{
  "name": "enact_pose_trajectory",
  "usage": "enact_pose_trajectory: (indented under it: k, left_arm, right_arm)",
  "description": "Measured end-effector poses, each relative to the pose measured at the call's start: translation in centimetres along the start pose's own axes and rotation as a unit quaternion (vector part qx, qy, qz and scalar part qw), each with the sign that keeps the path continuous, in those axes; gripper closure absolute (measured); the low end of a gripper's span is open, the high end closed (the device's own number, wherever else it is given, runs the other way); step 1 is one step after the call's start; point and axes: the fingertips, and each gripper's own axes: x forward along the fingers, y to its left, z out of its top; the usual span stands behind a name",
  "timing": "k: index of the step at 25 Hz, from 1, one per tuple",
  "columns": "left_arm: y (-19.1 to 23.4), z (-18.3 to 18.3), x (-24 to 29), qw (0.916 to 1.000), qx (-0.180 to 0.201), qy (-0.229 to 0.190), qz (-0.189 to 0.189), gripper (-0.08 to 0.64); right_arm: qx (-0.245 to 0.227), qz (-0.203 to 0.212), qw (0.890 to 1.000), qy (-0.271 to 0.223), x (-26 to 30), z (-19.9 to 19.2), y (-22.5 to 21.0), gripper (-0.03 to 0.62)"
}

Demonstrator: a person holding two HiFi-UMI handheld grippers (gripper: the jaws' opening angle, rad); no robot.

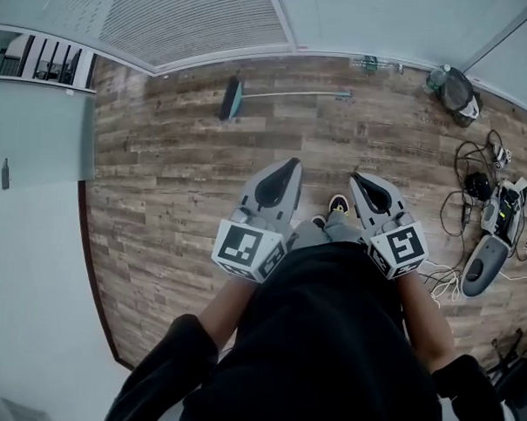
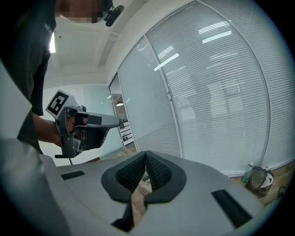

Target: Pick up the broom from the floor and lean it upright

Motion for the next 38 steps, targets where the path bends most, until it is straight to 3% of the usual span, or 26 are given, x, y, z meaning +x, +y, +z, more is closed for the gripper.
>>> enact_pose_trajectory:
  k: [12, 25, 31, 38]
  left_arm:
    - [1.2, -0.2, 4.0, 0.9994, -0.01, 0.03, -0.016, 0.538]
    - [13.8, 2.6, 5.0, 0.9989, -0.046, -0.01, 0.003, 0.538]
    - [17.0, 2.9, 4.4, 0.9976, -0.067, -0.017, 0.008, 0.538]
    - [20.0, 2.1, 5.1, 0.9951, -0.092, -0.017, 0.03, 0.538]
  right_arm:
    - [0.029, 0.005, 1.0, 0.011, 4.0, 0.5, -3.0, 0.575]
    - [-0.035, 0.034, 0.998, 0.043, 14.9, 4.5, -1.6, 0.575]
    - [-0.044, 0.026, 0.997, 0.055, 17.5, 5.4, -1.7, 0.575]
    - [-0.06, 0.047, 0.994, 0.073, 20.3, 5.8, -1.2, 0.575]
